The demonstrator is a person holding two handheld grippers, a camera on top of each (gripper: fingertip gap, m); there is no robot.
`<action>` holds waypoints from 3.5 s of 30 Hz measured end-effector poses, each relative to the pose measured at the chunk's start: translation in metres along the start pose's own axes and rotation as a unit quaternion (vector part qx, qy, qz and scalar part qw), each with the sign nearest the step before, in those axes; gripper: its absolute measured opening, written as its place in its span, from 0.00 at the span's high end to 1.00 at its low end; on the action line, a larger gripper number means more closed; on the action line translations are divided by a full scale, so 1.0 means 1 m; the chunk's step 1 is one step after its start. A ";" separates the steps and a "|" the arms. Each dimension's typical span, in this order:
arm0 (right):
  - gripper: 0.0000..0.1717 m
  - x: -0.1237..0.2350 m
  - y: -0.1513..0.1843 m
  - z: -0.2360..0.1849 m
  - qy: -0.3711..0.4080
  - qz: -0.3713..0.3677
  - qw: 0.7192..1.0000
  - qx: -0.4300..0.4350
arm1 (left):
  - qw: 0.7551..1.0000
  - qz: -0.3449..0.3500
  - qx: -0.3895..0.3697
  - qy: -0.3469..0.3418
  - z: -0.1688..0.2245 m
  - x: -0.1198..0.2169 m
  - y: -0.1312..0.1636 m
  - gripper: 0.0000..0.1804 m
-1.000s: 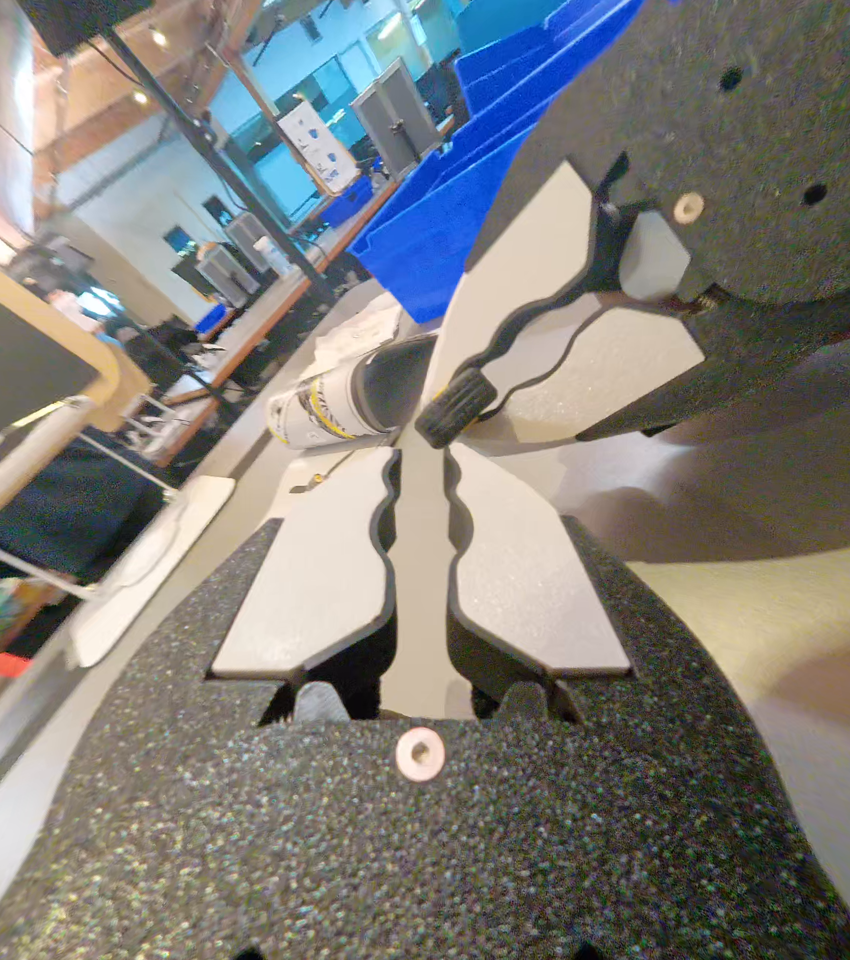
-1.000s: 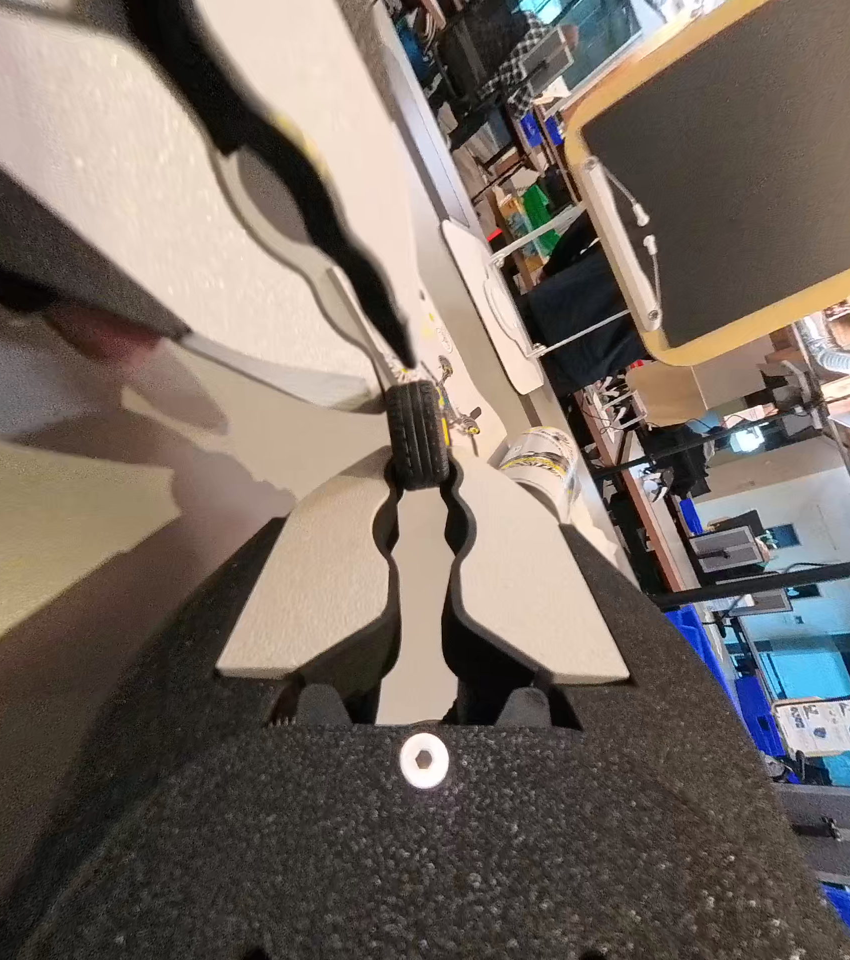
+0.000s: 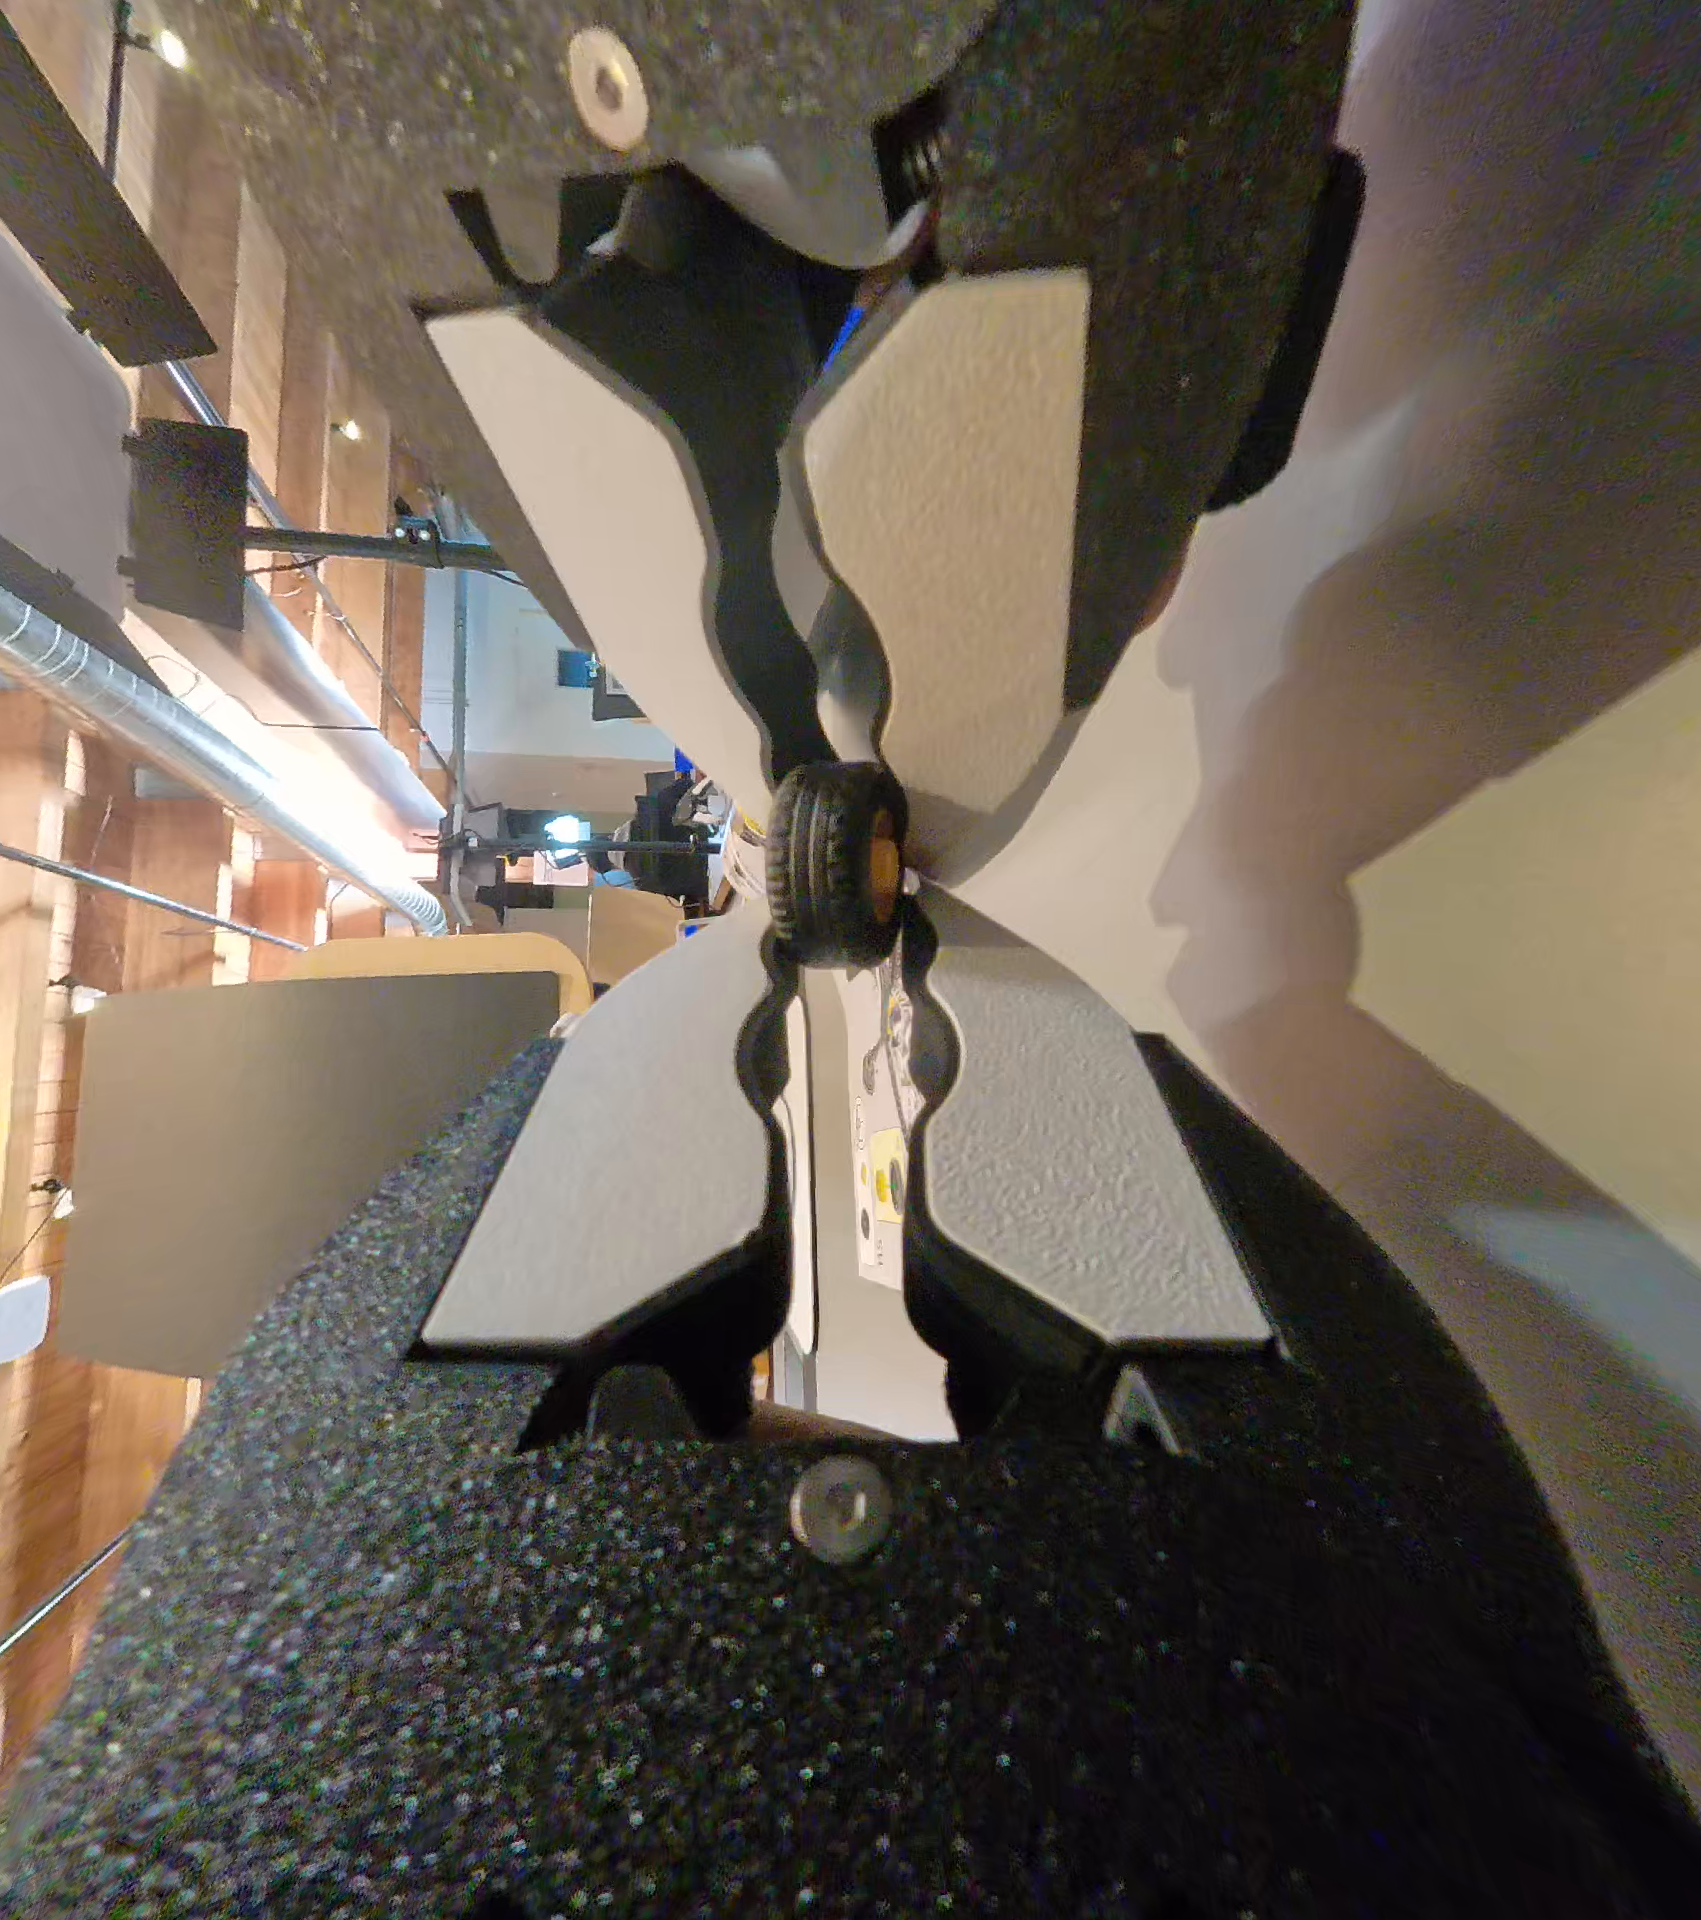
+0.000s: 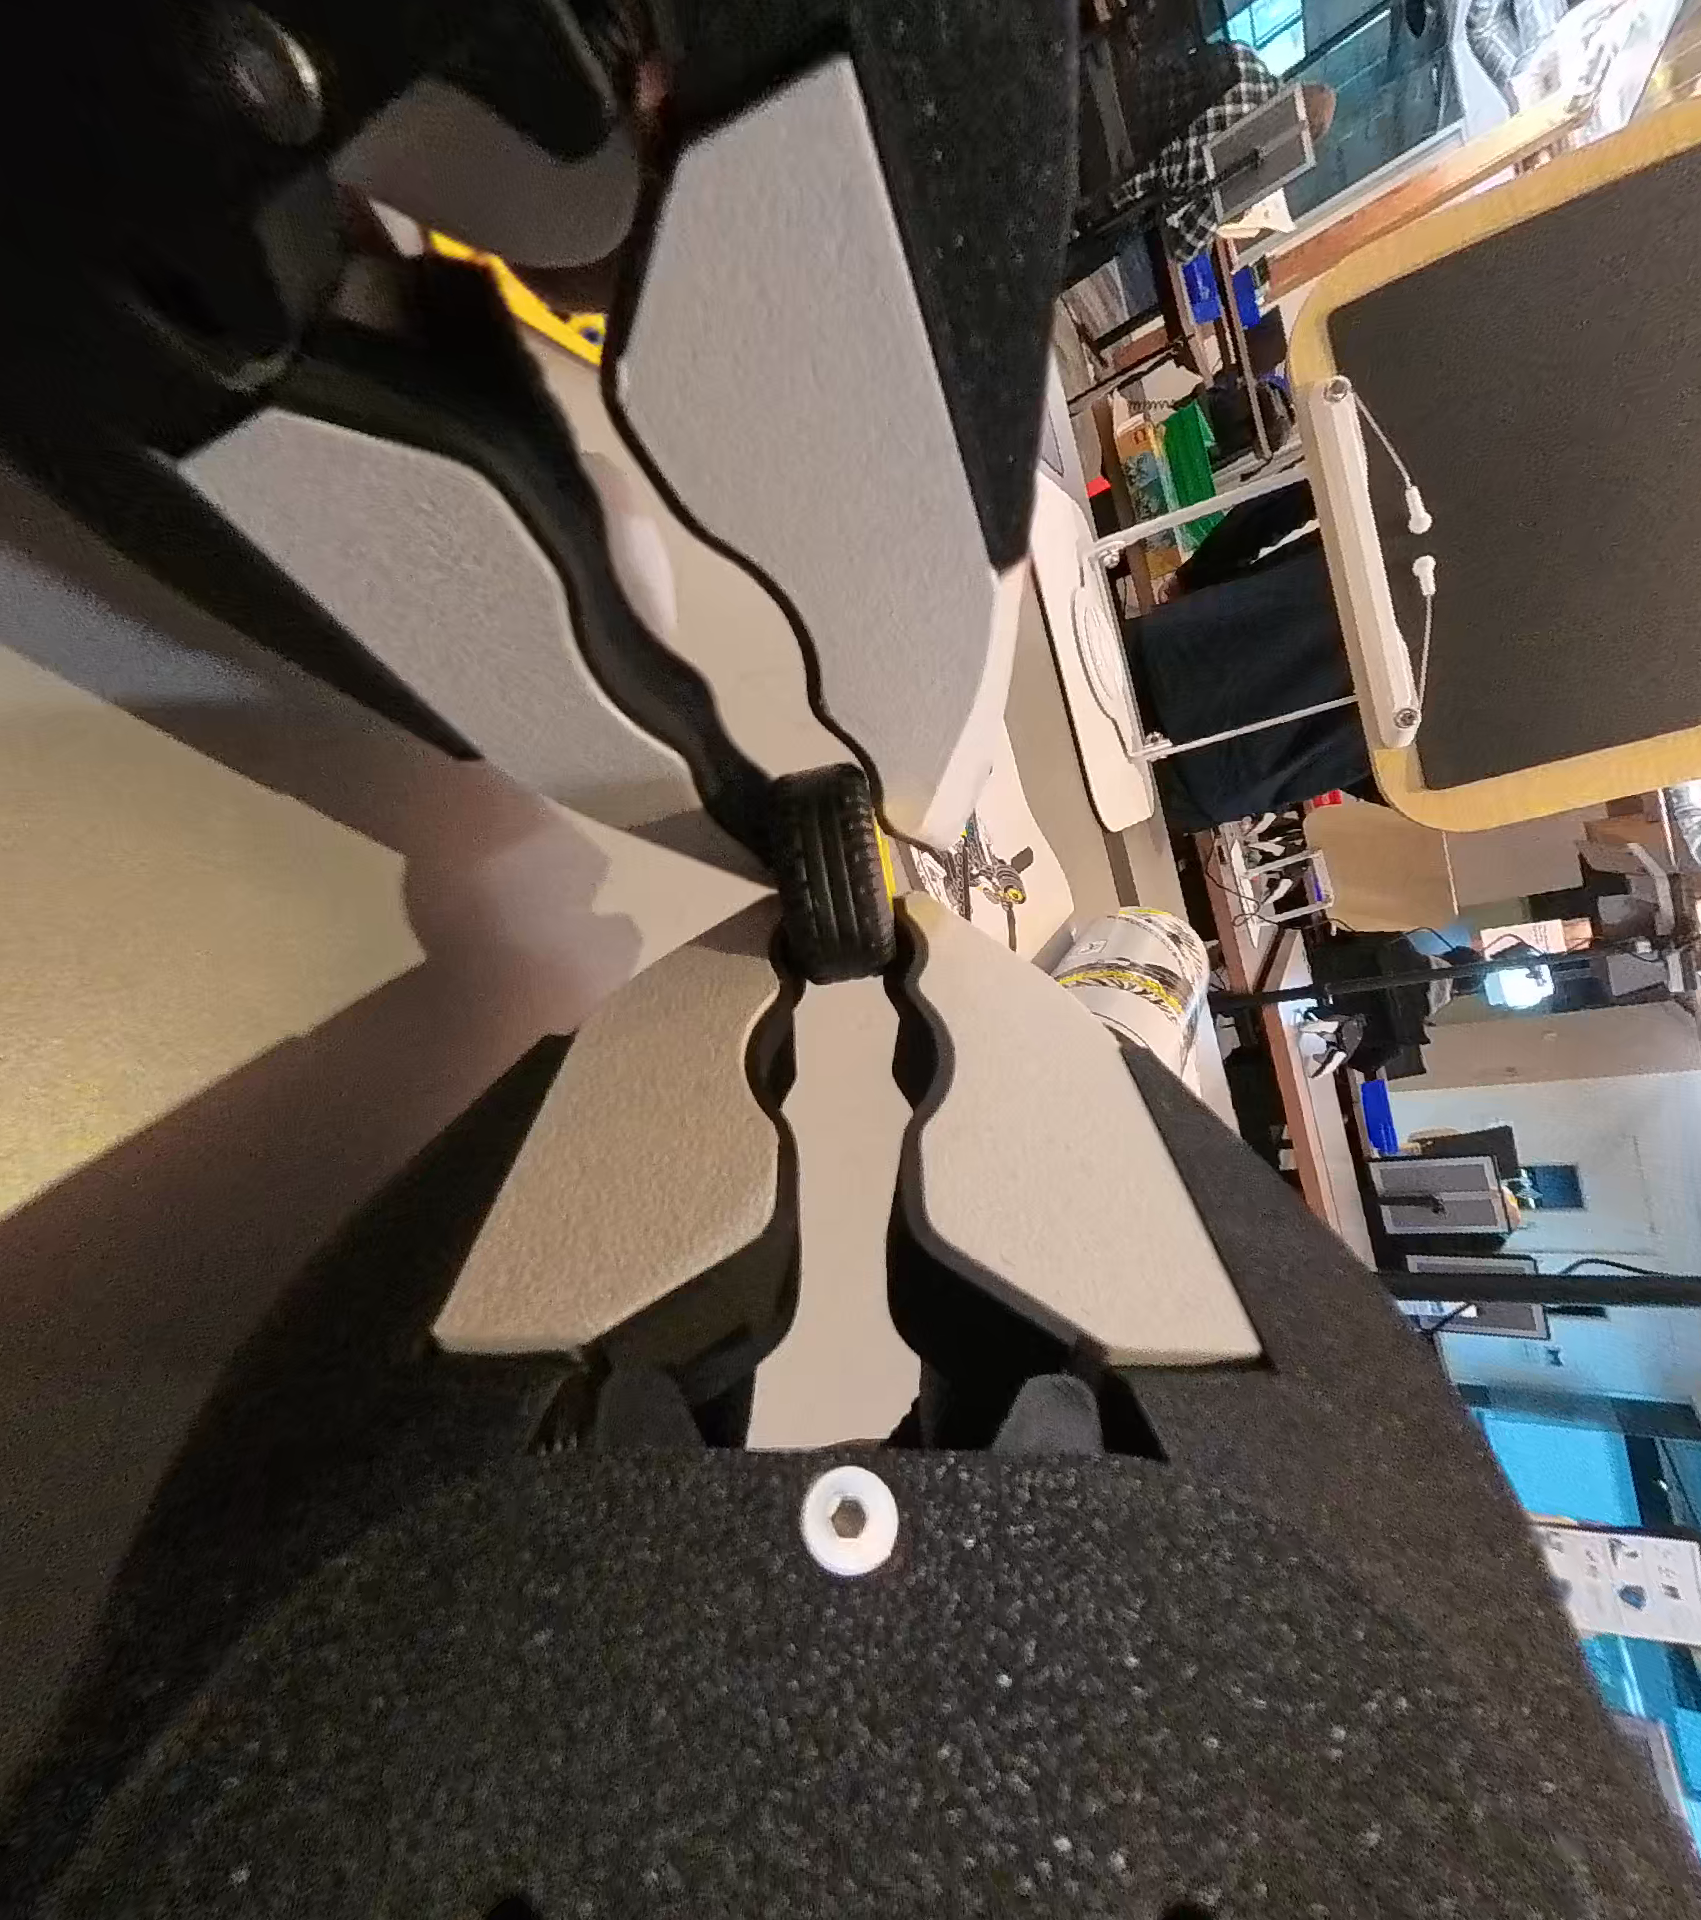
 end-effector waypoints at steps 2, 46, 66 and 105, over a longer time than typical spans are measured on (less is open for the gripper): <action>0.92 0.000 -0.001 0.000 0.006 -0.004 1.000 0.010 | 1.000 -0.005 0.008 -0.008 0.000 0.000 -0.001 0.90; 0.94 -0.001 0.004 0.001 -0.024 0.028 0.979 -0.199 | 0.995 -0.001 0.089 -0.044 0.004 0.011 0.007 0.92; 0.86 0.012 -0.007 0.009 -0.101 0.185 0.978 -0.003 | 0.971 0.036 0.229 0.059 0.002 0.011 0.021 0.92; 0.93 0.014 -0.021 0.006 0.010 0.107 0.985 -0.131 | 0.800 -0.029 0.595 -0.072 -0.001 0.018 -0.001 0.93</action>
Point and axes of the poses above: each gripper's, where its closed fingertips meet, x back along the fingers, y out of its underside, z = x × y across the jaws, the point moved 7 cm from there along x, back along the fingers, and after that the axes turned 15 degrees about z, right-handed, at the moved point
